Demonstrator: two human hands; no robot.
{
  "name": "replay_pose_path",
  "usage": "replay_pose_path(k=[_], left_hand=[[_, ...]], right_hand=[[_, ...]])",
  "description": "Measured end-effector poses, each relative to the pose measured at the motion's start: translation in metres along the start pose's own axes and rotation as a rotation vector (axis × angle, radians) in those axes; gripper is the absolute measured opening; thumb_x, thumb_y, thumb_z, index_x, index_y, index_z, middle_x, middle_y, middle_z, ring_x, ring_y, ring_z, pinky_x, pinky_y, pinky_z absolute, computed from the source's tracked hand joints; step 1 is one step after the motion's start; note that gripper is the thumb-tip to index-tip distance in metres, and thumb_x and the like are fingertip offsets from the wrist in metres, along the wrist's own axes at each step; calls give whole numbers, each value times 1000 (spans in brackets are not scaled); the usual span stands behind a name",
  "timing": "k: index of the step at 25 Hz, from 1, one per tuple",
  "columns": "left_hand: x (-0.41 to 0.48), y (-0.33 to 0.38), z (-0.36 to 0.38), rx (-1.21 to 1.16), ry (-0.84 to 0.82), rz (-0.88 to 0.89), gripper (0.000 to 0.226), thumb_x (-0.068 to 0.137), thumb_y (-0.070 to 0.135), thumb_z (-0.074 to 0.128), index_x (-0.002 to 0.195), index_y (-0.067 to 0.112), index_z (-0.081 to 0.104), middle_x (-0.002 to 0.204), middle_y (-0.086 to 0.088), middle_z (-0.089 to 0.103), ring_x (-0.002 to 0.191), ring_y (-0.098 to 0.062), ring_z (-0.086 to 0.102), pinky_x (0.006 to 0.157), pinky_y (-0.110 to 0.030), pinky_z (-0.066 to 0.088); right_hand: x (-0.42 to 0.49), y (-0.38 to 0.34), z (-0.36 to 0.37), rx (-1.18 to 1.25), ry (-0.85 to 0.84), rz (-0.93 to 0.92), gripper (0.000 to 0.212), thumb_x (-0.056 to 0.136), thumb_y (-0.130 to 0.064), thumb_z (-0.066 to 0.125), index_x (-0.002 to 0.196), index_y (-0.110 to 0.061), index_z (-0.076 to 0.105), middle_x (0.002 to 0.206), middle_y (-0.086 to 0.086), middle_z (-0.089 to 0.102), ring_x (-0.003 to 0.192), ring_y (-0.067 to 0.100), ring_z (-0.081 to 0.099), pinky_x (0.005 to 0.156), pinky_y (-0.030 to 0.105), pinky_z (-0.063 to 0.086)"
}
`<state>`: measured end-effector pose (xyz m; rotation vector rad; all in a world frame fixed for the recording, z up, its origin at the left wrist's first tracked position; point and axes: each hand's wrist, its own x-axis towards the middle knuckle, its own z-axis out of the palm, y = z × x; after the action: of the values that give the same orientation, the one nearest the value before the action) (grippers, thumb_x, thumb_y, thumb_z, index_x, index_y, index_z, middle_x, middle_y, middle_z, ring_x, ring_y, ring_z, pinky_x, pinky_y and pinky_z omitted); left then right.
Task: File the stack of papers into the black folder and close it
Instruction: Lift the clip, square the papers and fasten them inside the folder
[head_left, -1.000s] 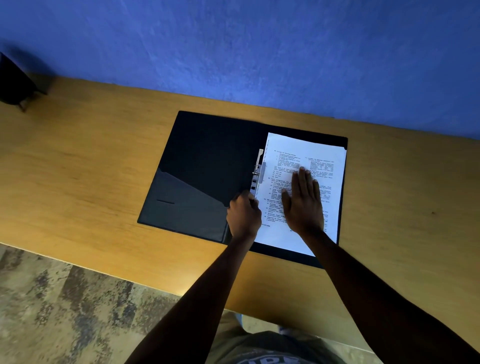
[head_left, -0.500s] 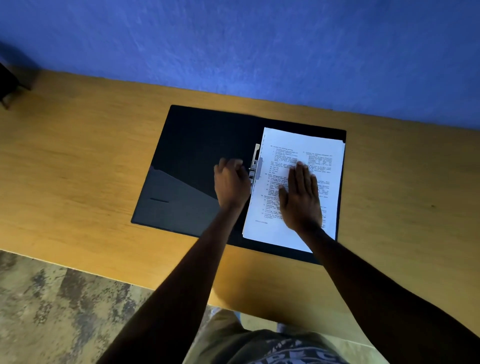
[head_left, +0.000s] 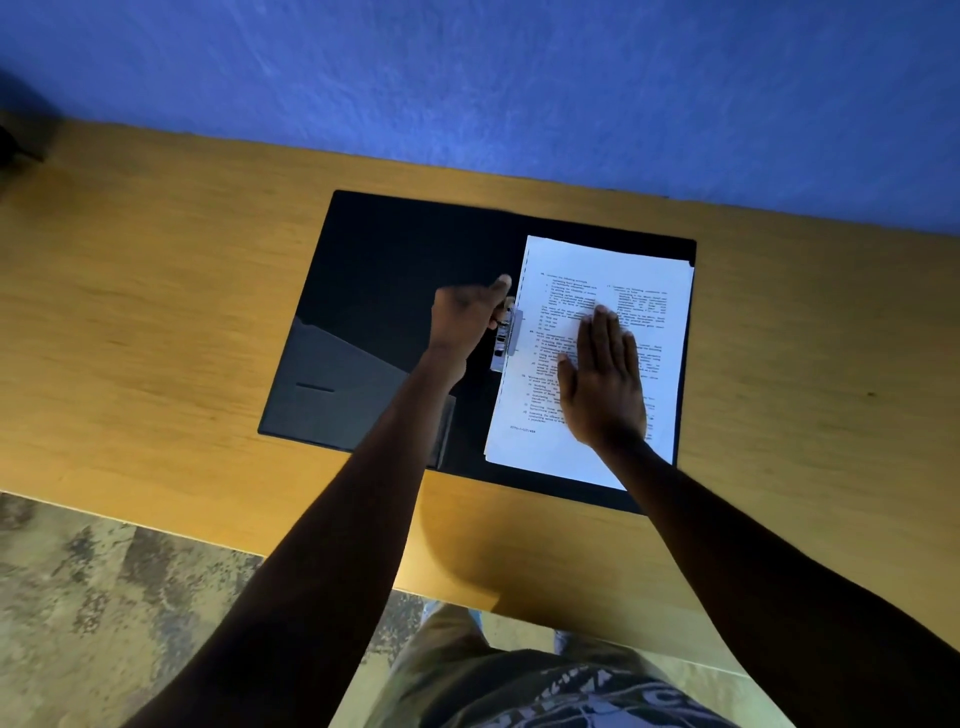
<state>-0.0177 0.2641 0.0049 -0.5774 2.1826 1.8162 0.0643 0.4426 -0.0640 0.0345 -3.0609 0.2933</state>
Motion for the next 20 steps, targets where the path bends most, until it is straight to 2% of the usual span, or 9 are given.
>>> replay_pose_path(k=[2,3,5,7,9,11,12,15,20], left_hand=[[-12,-4,-8,-9,-64,10,24,86,19,72,74,-2,72,62,-4,65,50,-6,55,51,-18,45],[-17,-5,-12,0,-96,-3,15,85,15,72,79,1,74,67,-6,66,55,-8,57,56,-20,46],[-20,-6,-21,16,-169,-42,15,86,15,71,94,3,75,79,-9,70,68,-15,63,67,-27,49],[-18,-7,-28,63,-244,-71,16,87,16,70,100,7,74,88,-8,73,77,-17,66,75,-29,51],[-15,-7,-33,159,-268,-52,12,85,16,73,96,12,72,82,-1,71,69,-10,63,66,-21,49],[-12,-11,-34,324,-225,8,23,78,20,80,91,11,63,71,3,57,58,-6,49,49,-12,41],[-12,-14,-33,425,-202,35,31,76,23,82,89,11,56,70,4,51,57,-8,45,47,-15,38],[-12,-25,-30,684,-184,119,41,75,32,80,86,14,45,76,4,48,69,-17,46,56,-29,34],[-11,-29,-25,916,-168,225,42,78,40,76,88,20,40,86,3,51,81,-19,48,72,-34,36]], right_hand=[[0,0,-1,-3,4,-1,61,105,-39,27,152,1,25,161,22,21,152,32,13,123,46,18],[-1,0,-1,-4,7,-2,61,105,-39,28,151,1,25,161,22,21,152,33,14,123,46,18],[-1,0,-1,-2,12,-3,61,105,-39,28,151,2,26,160,22,22,151,33,15,123,46,18],[-1,0,0,3,19,-2,61,105,-39,28,150,2,28,160,23,24,151,34,17,123,47,19],[-1,-1,0,7,25,-4,61,105,-38,27,150,3,30,159,23,25,150,35,19,122,47,20],[0,-1,0,8,28,-4,61,105,-38,27,150,3,29,159,23,24,151,34,18,122,47,20],[-1,-1,0,8,27,-6,61,105,-38,27,150,3,28,160,22,24,151,34,18,123,47,20],[-1,0,1,2,30,-8,61,105,-39,26,150,3,28,159,23,24,151,34,18,122,47,20],[0,0,2,2,27,-5,61,105,-39,27,150,2,28,160,22,24,151,34,17,122,47,20]])
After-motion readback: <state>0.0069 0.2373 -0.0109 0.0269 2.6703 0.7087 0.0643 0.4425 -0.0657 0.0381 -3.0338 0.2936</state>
